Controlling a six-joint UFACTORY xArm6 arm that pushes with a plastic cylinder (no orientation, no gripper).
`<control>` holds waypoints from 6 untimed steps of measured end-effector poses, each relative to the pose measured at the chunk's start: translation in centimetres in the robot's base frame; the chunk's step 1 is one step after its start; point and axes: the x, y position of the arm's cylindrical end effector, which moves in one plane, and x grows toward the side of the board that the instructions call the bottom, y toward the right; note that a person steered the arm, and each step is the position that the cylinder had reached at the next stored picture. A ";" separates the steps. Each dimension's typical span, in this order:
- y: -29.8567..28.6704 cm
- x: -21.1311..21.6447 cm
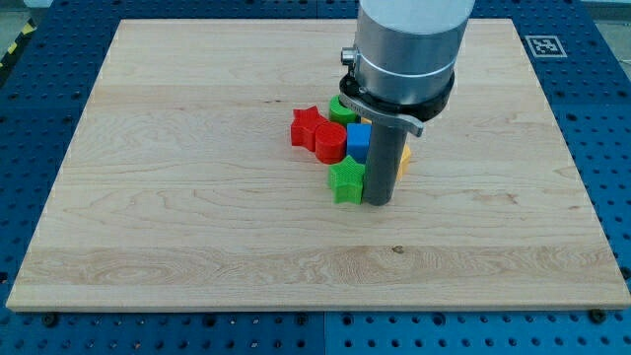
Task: Slightly push the green star into the groups of blocks
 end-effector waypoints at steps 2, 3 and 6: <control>-2.8 2.3; -4.5 2.3; -3.7 -3.2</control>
